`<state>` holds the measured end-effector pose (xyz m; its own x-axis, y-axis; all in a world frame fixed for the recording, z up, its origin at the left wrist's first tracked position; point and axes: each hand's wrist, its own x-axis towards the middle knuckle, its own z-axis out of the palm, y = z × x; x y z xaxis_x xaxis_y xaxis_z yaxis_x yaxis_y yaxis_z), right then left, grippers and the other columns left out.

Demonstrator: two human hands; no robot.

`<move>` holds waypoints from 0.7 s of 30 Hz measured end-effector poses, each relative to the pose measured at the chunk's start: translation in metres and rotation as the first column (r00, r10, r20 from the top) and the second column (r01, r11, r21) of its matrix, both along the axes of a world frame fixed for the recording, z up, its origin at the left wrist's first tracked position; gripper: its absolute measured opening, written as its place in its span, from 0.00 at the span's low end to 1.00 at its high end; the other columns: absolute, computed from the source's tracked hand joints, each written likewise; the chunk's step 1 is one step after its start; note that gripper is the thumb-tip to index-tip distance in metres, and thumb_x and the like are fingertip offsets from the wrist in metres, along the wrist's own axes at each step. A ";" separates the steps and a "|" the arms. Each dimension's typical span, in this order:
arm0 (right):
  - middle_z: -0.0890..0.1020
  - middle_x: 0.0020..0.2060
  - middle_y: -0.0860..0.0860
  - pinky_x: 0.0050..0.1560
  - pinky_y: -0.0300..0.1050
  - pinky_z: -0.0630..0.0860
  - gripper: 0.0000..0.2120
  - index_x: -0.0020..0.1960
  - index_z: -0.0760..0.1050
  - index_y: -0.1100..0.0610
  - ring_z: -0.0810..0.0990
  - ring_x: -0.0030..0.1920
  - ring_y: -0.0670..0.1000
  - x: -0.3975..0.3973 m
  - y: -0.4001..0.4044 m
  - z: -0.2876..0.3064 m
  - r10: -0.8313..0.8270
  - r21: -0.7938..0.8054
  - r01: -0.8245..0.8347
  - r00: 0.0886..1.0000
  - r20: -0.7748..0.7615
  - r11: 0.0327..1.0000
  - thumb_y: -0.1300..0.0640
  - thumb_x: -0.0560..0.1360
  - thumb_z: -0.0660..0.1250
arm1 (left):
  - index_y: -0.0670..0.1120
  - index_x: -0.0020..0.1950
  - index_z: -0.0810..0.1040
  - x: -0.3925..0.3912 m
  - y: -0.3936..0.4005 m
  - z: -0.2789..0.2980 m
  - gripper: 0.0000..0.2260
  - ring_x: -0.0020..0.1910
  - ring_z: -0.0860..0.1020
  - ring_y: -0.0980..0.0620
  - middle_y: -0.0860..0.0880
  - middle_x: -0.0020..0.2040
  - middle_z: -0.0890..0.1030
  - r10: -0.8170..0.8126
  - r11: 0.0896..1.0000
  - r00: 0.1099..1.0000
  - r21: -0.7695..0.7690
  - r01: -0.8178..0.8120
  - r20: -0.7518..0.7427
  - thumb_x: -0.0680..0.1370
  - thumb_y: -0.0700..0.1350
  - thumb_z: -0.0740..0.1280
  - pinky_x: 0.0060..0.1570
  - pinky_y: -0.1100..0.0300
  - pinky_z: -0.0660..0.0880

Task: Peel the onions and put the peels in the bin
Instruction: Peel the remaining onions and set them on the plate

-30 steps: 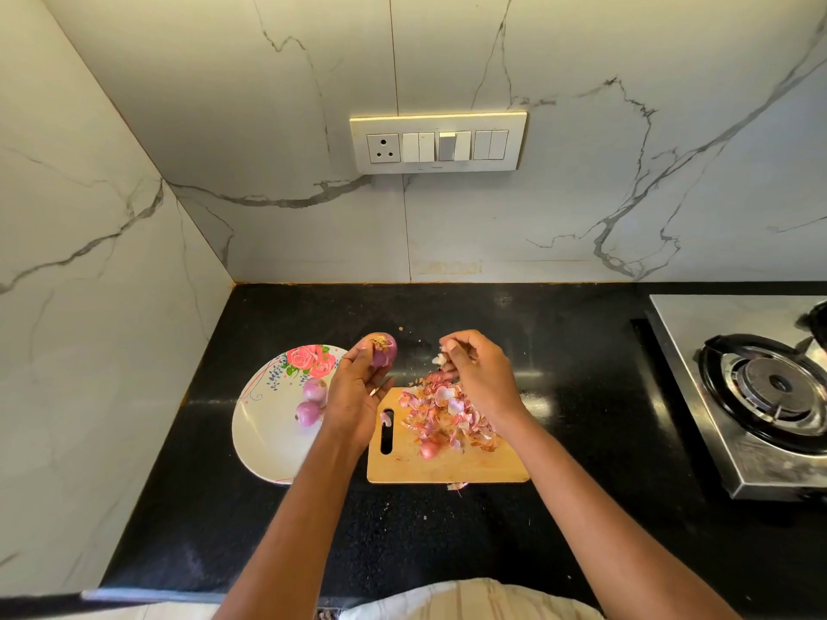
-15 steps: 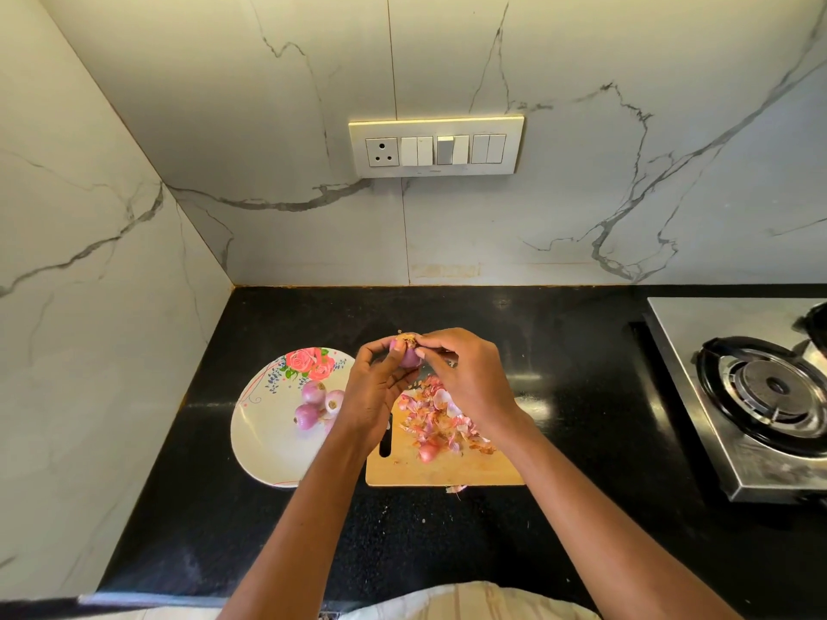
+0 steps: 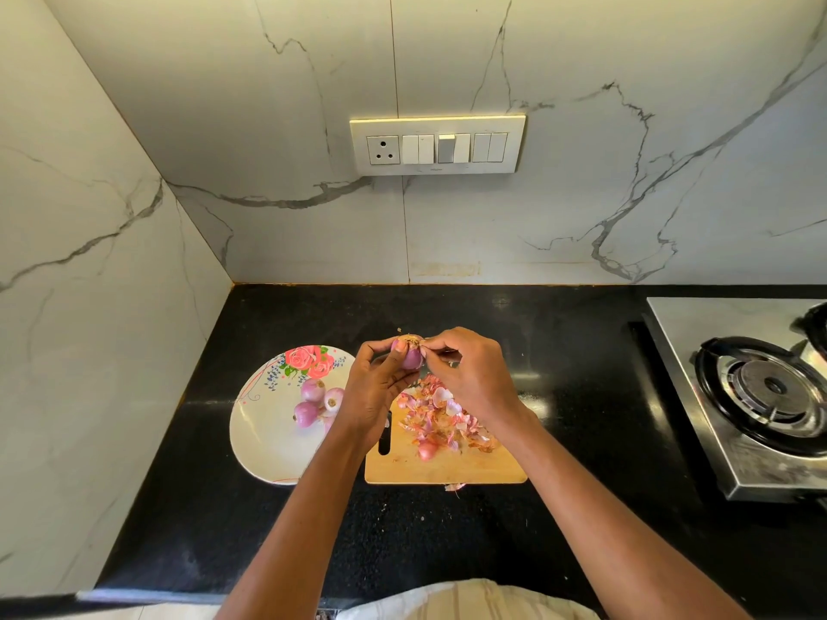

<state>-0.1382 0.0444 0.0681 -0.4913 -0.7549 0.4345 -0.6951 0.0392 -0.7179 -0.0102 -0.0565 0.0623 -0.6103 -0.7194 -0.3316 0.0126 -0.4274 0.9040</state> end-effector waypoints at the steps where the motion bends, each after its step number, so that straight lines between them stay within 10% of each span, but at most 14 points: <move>1: 0.85 0.45 0.52 0.46 0.28 0.78 0.06 0.51 0.84 0.61 0.81 0.43 0.43 0.000 0.000 0.000 -0.006 -0.002 0.006 1.000 0.005 1.000 0.61 0.75 0.75 | 0.41 0.66 0.73 0.000 0.000 0.000 0.15 0.58 0.84 0.42 0.39 0.61 0.82 -0.004 1.000 1.000 -0.004 0.004 0.002 0.81 0.45 0.67 0.64 0.44 0.78; 9: 0.84 0.42 0.50 0.43 0.33 0.79 0.04 0.48 0.83 0.59 0.81 0.42 0.44 0.004 -0.004 -0.006 -0.055 -0.005 0.056 0.997 0.054 0.998 0.59 0.74 0.76 | 0.41 0.65 0.73 -0.001 0.003 -0.002 0.14 0.57 0.84 0.41 0.38 0.60 0.82 0.015 0.999 0.999 0.047 -0.013 -0.029 0.81 0.43 0.68 0.62 0.46 0.79; 21: 0.86 0.47 0.48 0.52 0.42 0.83 0.07 0.54 0.83 0.56 0.84 0.51 0.47 0.013 -0.006 -0.015 -0.109 0.039 0.113 0.721 0.684 0.993 0.56 0.78 0.73 | 0.44 0.68 0.73 -0.002 0.008 -0.003 0.20 0.57 0.84 0.44 0.40 0.63 0.81 0.093 0.990 0.992 0.110 -0.084 -0.082 0.78 0.46 0.71 0.56 0.53 0.82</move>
